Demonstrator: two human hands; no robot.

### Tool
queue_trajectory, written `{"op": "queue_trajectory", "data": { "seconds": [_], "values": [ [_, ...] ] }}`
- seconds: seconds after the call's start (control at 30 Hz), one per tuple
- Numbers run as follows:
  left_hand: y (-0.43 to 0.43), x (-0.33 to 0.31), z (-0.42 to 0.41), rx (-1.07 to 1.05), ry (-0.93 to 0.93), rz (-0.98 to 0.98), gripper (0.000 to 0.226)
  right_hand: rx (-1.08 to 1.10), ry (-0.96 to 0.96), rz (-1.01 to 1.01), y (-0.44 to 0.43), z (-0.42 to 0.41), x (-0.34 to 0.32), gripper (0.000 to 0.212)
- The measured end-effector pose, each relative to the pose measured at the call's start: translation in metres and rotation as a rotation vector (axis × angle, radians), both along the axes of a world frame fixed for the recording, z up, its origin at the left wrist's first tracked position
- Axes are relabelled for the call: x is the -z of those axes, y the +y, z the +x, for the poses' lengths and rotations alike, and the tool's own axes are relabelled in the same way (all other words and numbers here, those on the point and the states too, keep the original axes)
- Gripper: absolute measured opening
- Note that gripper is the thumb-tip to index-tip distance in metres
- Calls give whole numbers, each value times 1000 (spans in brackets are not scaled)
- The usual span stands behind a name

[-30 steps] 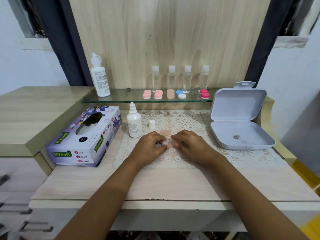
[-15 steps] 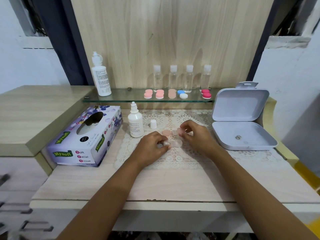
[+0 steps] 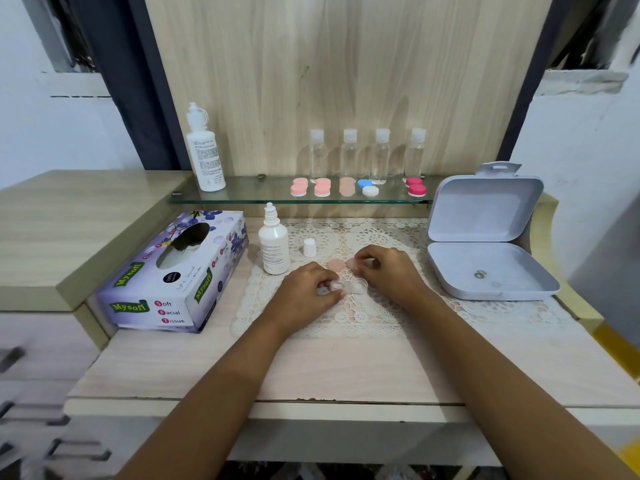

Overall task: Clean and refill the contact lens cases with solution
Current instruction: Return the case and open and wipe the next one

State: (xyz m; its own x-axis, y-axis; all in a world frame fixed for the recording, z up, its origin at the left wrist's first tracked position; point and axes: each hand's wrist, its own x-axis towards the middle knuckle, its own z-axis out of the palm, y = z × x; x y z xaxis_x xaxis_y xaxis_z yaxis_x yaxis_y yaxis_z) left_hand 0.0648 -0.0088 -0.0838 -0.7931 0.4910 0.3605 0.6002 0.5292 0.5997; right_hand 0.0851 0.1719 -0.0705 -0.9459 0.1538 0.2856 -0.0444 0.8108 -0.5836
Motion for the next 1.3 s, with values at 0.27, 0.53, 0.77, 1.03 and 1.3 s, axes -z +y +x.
{"op": "queue_trajectory", "data": {
  "seconds": [0.27, 0.53, 0.77, 1.03, 1.3],
  "values": [
    [0, -1, 1, 1, 4, -11, 32, -56, -35, -6, 2, 24, -14, 25],
    [-1, -1, 2, -2, 5, -18, 33, -130, -108, 105, -2, 36, -6, 47],
    [-1, -1, 6, -62, 119, -174, 46, -104, -37, 90, -4, 39, -2, 33],
    [0, -4, 8, -138, 113, -403, 59, -25, 11, 9, 1, 45, -9, 33],
    [-1, -5, 10, -126, 69, -392, 56, 39, 106, 15, 19, 65, -33, 32]
  ]
}}
